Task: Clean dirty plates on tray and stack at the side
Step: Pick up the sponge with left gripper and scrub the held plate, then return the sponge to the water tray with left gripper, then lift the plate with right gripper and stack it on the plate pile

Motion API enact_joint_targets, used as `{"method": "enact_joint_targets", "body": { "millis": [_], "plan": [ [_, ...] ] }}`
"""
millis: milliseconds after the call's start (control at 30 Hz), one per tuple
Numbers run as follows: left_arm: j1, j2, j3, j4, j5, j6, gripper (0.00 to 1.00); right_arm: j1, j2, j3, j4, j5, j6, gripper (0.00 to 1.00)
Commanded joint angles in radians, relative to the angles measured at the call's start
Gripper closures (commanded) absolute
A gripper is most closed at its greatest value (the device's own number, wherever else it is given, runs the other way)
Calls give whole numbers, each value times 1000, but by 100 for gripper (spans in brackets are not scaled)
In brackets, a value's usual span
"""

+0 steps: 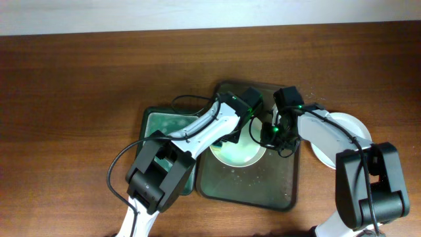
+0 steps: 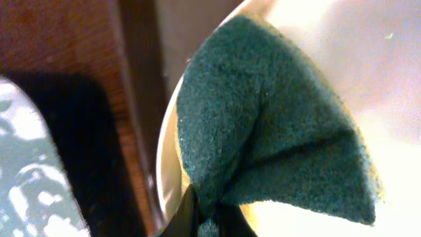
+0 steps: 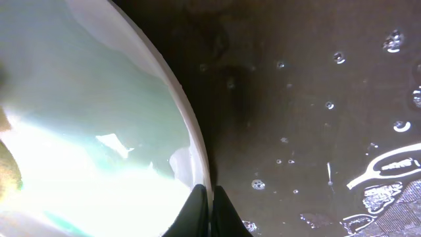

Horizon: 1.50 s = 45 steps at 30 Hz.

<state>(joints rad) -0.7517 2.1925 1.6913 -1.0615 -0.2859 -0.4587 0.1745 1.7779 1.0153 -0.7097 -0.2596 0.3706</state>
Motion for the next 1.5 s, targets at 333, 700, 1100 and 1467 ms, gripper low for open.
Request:
{"method": "enact_joint_targets", "body": {
  "millis": [333, 700, 1100, 1467],
  "plan": [
    [326, -276, 286, -413, 251, 100, 100, 3, 3, 0, 0, 29, -132, 96],
    [446, -279, -322, -28, 332, 116, 93, 3, 3, 0, 80, 40, -132, 90],
    [446, -694, -309, -27, 342, 116, 0, 3, -196, -2, -15, 126, -171, 96],
    [445, -693, -309, -24, 343, 116, 1, 246, -599, -1, -246, 834, -14, 96]
  ]
}}
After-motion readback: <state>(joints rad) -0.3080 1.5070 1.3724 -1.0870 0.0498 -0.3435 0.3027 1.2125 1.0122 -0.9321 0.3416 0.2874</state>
